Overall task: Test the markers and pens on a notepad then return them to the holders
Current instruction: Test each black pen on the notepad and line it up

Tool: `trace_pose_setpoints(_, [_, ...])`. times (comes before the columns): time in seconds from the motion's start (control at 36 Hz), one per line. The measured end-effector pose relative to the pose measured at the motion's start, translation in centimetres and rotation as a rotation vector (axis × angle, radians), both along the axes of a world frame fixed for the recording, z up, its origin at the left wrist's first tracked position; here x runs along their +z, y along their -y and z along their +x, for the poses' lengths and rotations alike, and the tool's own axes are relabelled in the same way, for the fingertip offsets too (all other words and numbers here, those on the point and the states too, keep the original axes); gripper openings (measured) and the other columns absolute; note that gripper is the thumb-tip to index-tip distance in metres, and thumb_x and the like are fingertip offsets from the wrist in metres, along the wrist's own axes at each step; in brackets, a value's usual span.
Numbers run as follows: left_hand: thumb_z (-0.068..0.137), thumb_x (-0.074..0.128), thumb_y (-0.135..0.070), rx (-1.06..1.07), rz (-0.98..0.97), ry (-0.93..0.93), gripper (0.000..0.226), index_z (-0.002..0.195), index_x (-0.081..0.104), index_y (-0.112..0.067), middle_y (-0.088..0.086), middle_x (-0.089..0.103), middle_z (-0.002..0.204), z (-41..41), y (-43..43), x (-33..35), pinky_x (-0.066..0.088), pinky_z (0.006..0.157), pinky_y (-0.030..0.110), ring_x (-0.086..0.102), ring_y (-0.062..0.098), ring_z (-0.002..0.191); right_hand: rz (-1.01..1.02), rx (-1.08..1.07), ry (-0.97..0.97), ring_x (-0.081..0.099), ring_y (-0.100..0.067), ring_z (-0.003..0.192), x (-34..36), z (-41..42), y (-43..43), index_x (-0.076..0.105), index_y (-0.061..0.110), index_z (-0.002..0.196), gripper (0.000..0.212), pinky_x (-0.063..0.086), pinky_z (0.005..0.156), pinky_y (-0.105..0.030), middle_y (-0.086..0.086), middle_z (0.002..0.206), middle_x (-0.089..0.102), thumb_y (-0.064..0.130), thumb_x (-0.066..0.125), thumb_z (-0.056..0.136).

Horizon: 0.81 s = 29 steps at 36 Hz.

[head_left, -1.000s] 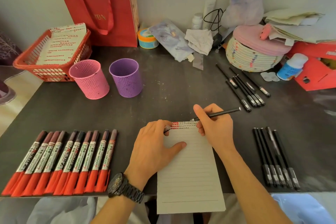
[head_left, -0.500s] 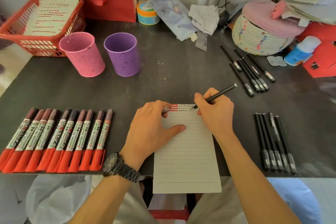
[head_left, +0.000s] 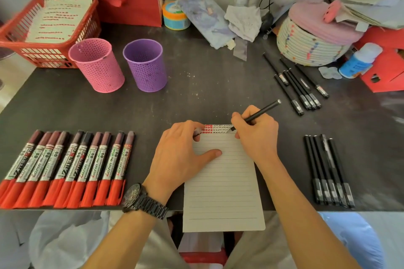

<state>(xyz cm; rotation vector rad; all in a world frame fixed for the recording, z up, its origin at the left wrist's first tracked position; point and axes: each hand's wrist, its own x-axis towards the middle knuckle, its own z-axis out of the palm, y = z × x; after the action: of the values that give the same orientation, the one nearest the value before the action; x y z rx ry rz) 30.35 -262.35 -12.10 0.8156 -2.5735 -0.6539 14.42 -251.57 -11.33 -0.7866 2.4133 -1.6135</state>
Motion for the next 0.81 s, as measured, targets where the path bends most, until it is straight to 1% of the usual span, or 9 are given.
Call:
trace_pose_setpoints(0.08, [0.069,0.059,-0.081,-0.002,-0.007,0.002,0.053,0.106,0.042,-0.048,-0.038,0.039,0.088,-0.04,0.0,0.05,0.029,0.075,0.014,0.034,-0.009,0.089,0.004,-0.004,-0.003,0.062,0.0,0.047,0.0,0.01,0.0,0.055,0.01,0.065,0.03,0.043,0.051,-0.006,-0.002,0.054,0.063,0.021,0.069,0.089])
trace_pose_setpoints(0.19, [0.07,0.059,-0.079,-0.009,-0.009,-0.011,0.055,0.109,0.047,-0.042,-0.035,0.04,0.086,0.06,-0.05,0.13,0.033,0.078,0.021,0.034,-0.008,0.089,0.004,-0.011,-0.005,0.063,0.0,0.047,-0.03,-0.02,0.06,0.054,0.01,0.064,0.029,0.042,0.05,-0.006,0.001,0.052,0.063,0.02,0.068,0.089])
trace_pose_setpoints(0.28, [0.07,0.06,-0.079,-0.013,-0.01,-0.001,0.056,0.11,0.047,-0.043,-0.033,0.041,0.086,0.12,-0.02,0.18,0.03,0.076,0.016,0.035,-0.009,0.089,-0.003,-0.017,-0.014,0.063,0.001,0.047,-0.09,-0.03,0.1,0.055,0.01,0.065,0.029,0.042,0.051,-0.005,-0.001,0.054,0.063,0.021,0.068,0.089])
trace_pose_setpoints(0.36, [0.069,0.06,-0.079,-0.019,-0.004,0.006,0.056,0.11,0.047,-0.043,-0.033,0.041,0.086,0.08,0.07,0.11,0.027,0.075,0.01,0.037,-0.014,0.094,-0.001,-0.016,-0.007,0.063,0.001,0.047,-0.12,-0.06,0.09,0.055,0.01,0.065,0.029,0.042,0.05,-0.005,-0.001,0.053,0.063,0.02,0.068,0.089])
trace_pose_setpoints(0.42, [0.069,0.06,-0.08,-0.019,-0.01,0.016,0.056,0.109,0.048,-0.043,-0.034,0.04,0.087,0.01,0.11,0.04,0.027,0.075,0.01,0.036,-0.009,0.091,-0.003,-0.016,-0.014,0.063,0.0,0.047,-0.11,-0.05,0.06,0.055,0.01,0.065,0.03,0.043,0.051,-0.006,-0.002,0.054,0.063,0.021,0.068,0.089])
trace_pose_setpoints(0.56, [0.069,0.059,-0.08,-0.012,-0.011,0.015,0.055,0.108,0.047,-0.043,-0.035,0.041,0.088,0.03,0.08,-0.03,0.028,0.075,0.012,0.037,-0.006,0.09,0.002,-0.012,-0.019,0.062,0.0,0.046,-0.01,-0.03,0.01,0.054,0.01,0.064,0.029,0.043,0.051,-0.006,-0.001,0.054,0.063,0.018,0.068,0.089])
trace_pose_setpoints(0.61, [0.069,0.06,-0.08,-0.01,0.0,0.018,0.056,0.109,0.047,-0.043,-0.035,0.041,0.088,0.05,0.04,0.0,0.028,0.076,0.013,0.038,-0.007,0.089,0.001,-0.017,-0.02,0.063,0.0,0.048,0.01,0.01,0.0,0.054,0.011,0.064,0.03,0.043,0.051,-0.006,0.001,0.054,0.063,0.019,0.068,0.089])
trace_pose_setpoints(0.69, [0.069,0.06,-0.08,-0.006,0.011,0.017,0.058,0.112,0.048,-0.043,-0.036,0.04,0.088,0.04,0.01,0.06,0.026,0.075,0.009,0.039,-0.01,0.089,-0.007,-0.017,-0.01,0.064,-0.002,0.048,-0.04,-0.01,-0.02,0.053,0.011,0.064,0.03,0.043,0.05,-0.006,0.004,0.051,0.061,0.019,0.068,0.089])
trace_pose_setpoints(0.81, [0.069,0.061,-0.08,-0.005,0.007,0.022,0.058,0.112,0.048,-0.043,-0.036,0.04,0.089,0.07,-0.01,0.09,0.029,0.078,0.015,0.037,-0.007,0.09,-0.001,-0.012,-0.012,0.065,-0.003,0.049,0.03,-0.04,-0.03,0.053,0.013,0.063,0.031,0.043,0.05,-0.006,0.006,0.049,0.059,0.019,0.068,0.089])
